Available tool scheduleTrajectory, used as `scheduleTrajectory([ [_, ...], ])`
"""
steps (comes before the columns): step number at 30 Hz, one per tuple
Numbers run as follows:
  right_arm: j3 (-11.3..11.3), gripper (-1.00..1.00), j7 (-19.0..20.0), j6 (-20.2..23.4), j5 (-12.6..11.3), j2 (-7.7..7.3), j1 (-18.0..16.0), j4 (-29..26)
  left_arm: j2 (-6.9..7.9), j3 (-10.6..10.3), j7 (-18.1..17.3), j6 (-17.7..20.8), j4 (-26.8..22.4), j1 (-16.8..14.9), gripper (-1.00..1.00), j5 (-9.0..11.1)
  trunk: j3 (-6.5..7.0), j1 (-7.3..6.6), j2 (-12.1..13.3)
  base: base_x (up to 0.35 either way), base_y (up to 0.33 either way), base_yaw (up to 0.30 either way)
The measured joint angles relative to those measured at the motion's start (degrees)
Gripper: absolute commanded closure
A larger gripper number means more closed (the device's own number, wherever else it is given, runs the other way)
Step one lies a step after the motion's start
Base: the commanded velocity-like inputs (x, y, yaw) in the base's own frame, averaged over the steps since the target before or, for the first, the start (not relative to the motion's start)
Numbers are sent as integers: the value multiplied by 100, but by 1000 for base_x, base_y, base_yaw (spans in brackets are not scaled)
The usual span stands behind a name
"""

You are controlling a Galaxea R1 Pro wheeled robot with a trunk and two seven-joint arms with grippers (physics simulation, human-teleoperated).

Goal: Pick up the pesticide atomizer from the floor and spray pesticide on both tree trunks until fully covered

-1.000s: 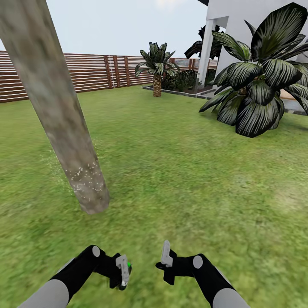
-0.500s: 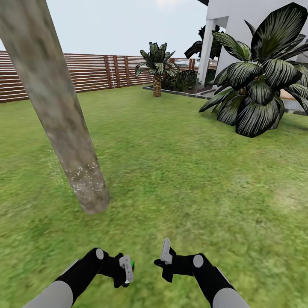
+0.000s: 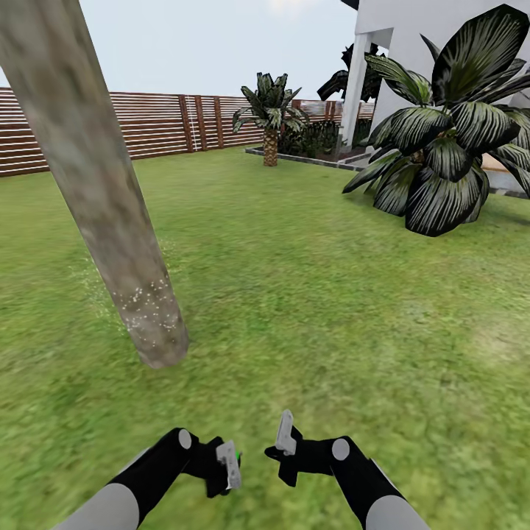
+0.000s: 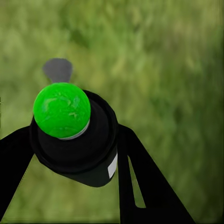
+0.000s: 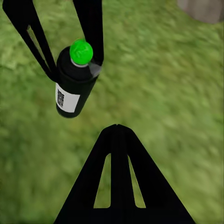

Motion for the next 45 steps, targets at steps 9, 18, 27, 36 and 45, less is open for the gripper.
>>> scheduleTrajectory([
  [9,552,100,-4,-3,4,2,-60,-17,-185,6,-11,19,9,-20,100,-357,0,0,0,0,0,0],
  [18,610,100,-2,-3,5,2,-63,-96,-168,5,-198,-36,17,-20,100,-343,0,0,0,0,0,0],
  [27,610,100,-2,-3,5,2,-63,-96,-248,31,-230,-39,7,-20,100,-302,0,0,0,0,0,0],
  [36,610,100,-2,-3,5,2,-63,-96,-392,47,-155,-37,8,-20,100,-312,0,0,0,0,0,0],
  [45,610,100,-2,-3,5,2,-63,-96,-389,81,-153,-38,6,-105,100,-279,0,0,0,0,0,0],
])
